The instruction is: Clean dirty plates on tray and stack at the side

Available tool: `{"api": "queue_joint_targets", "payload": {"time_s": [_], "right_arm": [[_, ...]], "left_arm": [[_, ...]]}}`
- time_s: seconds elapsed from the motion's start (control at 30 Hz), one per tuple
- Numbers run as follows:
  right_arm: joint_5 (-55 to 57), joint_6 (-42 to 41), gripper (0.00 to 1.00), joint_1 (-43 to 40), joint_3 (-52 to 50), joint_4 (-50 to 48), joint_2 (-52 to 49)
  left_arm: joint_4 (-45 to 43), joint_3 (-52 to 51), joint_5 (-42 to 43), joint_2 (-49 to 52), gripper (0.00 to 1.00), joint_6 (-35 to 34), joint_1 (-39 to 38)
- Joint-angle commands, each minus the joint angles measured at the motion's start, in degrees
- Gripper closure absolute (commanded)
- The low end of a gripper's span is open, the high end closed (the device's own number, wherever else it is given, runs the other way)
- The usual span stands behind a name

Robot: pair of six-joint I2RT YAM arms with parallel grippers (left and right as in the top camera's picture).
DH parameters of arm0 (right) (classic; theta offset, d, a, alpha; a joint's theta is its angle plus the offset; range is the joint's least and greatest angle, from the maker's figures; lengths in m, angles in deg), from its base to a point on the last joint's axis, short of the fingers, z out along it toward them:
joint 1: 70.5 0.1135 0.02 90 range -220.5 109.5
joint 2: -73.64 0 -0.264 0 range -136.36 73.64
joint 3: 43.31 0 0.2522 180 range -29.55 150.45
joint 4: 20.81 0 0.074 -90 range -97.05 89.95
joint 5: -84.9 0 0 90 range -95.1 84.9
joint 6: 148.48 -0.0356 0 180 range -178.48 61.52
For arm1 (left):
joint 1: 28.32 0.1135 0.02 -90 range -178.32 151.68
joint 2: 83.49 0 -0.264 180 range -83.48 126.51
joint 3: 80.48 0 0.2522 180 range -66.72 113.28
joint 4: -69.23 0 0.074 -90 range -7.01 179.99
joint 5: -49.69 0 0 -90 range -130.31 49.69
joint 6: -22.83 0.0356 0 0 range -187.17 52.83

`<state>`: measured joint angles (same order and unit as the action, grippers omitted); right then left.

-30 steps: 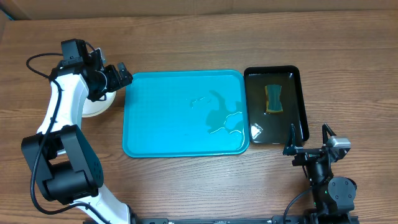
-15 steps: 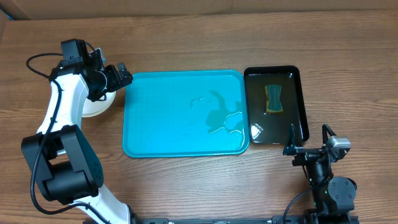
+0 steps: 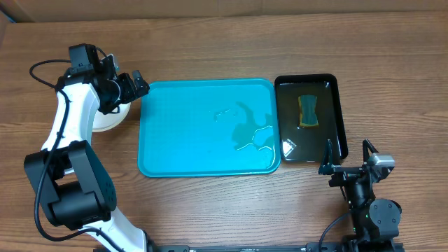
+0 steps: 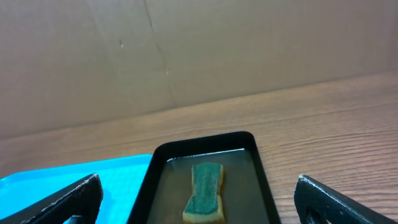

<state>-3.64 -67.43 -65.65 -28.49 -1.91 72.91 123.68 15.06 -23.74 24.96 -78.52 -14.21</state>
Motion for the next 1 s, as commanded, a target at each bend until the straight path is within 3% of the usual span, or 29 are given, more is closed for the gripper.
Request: {"api": "queue_joint_targets", "payload": {"time_s": [0.0,0.13,0.43,0.67,0.83,0.97], "right_arm": [[-0.28,0.42,0.00,-0.42,-0.61,-0.37,0.57],[-0.28,0.39,0.00,-0.42,-0.61,-0.37,0.57],[-0.31,0.42,0.00,-0.42,-0.61,-0.37,0.57],[-0.31,0.39,0.00,-0.42,-0.61,-0.37,0.57],[-0.28,0.42,0.00,-0.42,-0.61,-0.37,0.57],[-0.31,0.39,0.00,-0.42,-0.61,-0.37,0.57]], "left_arm": [[-0.07,0.09,0.61,-0.83,0.00,1.53,-0.31],[-0.04,0.09,0.59,-5.97,0.00,1.53,-0.46],[-0.04,0.09,0.59,-30.40,0.00,1.53,-2.14],[-0.07,0.04,0.59,-47.32,0.00,1.60,-8.48],[0.00,-1.05,-10.36,-54.64,0.00,6.51,-12.90],[-0.04,-5.70,-12.55,-60.59,0.00,6.49,-13.75]]}}
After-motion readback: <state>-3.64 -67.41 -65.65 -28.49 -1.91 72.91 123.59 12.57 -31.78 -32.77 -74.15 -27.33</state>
